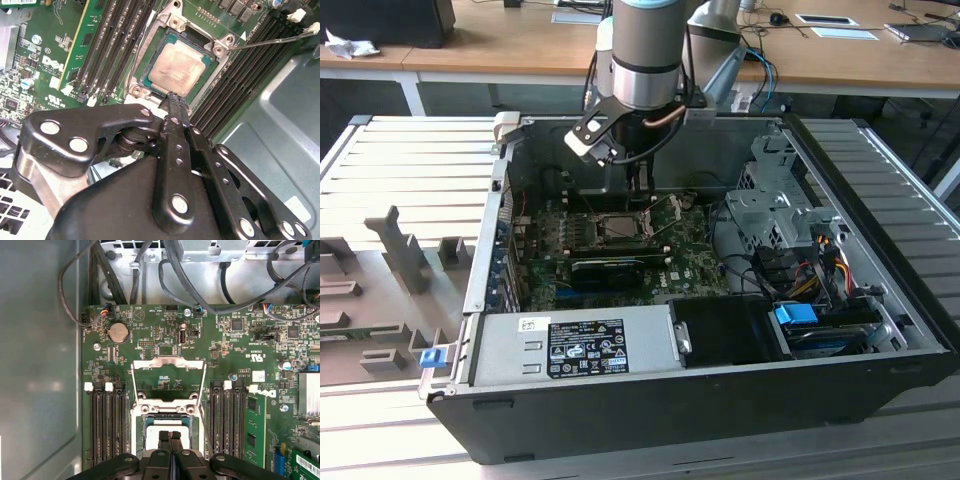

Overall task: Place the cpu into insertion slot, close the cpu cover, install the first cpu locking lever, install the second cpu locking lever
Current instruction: 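Close the cpu cover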

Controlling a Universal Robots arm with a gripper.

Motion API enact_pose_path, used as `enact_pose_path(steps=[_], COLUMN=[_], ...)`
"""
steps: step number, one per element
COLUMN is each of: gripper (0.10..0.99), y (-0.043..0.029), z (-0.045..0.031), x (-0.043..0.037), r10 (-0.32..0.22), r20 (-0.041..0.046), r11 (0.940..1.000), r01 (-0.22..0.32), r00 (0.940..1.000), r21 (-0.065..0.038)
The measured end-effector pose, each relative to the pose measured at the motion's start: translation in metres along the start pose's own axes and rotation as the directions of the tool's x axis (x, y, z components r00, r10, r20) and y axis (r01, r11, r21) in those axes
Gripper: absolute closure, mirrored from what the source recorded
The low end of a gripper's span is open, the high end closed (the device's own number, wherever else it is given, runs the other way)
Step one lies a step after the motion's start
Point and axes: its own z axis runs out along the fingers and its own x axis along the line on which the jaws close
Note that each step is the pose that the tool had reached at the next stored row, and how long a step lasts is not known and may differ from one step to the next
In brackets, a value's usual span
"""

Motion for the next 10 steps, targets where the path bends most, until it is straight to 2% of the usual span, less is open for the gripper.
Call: enact_pose_path(steps=[3,7,10], gripper=[0.98,0.98,0.98], y=[0.0,0.0045,0.0046], z=[-0.0013,-0.0038,-0.0117], x=[0.0001,0.0003,0.0006], r10=[0.0,0.0,0.0], r20=[0.0,0.0001,0.0001], r11=[1.0,1.0,1.0], r01=[0.0,0.0,0.0], r00=[1.0,1.0,1.0], r21=[0.0,0.0,0.0])
